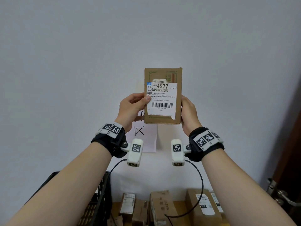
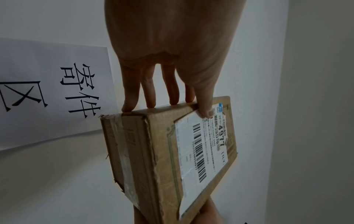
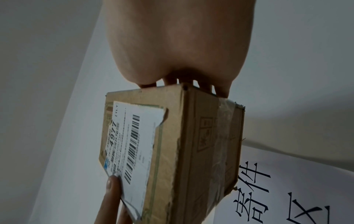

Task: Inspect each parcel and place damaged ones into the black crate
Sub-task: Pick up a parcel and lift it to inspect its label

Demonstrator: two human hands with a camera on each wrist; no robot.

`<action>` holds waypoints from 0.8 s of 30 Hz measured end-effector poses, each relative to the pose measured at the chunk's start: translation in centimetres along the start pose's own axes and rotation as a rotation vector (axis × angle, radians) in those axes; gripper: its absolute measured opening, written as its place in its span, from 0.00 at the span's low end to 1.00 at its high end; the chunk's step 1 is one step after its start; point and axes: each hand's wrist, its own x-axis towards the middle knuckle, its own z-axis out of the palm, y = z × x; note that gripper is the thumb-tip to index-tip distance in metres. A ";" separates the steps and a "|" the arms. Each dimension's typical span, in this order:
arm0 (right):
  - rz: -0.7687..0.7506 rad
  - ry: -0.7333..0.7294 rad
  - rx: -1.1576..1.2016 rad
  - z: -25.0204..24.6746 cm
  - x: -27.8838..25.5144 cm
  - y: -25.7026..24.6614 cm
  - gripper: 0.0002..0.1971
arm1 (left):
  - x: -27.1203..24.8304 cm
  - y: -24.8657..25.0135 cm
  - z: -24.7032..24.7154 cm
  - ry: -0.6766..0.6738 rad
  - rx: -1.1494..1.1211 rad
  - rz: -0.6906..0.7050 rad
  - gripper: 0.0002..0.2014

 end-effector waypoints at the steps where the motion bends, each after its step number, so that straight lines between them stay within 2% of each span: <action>1: 0.002 0.001 0.000 0.1 0.1 0.1 0.17 | 0.0 0.0 -0.1 0.000 0.003 -0.002 0.16; 5: 0.013 -0.006 -0.001 0.2 0.4 0.3 0.17 | 0.1 0.1 -0.2 0.021 -0.008 -0.037 0.12; 9: 0.044 -0.020 0.020 0.2 0.8 0.4 0.15 | 0.5 -0.4 -0.7 0.026 0.001 -0.048 0.11; 15: 0.061 -0.055 0.017 0.3 1.2 0.8 0.14 | 0.8 -0.5 -0.9 0.011 0.033 -0.053 0.15; 20: 0.052 -0.065 0.082 0.0 1.3 1.4 0.13 | 1.5 0.0 -1.1 0.010 0.051 -0.114 0.15; 22: 0.055 -0.072 0.063 -0.1 1.5 1.5 0.16 | 1.5 0.0 -1.2 0.003 0.045 -0.144 0.17; 24: 0.046 -0.080 0.049 -0.1 1.7 1.6 0.24 | 1.4 0.1 -1.2 0.006 0.044 -0.163 0.19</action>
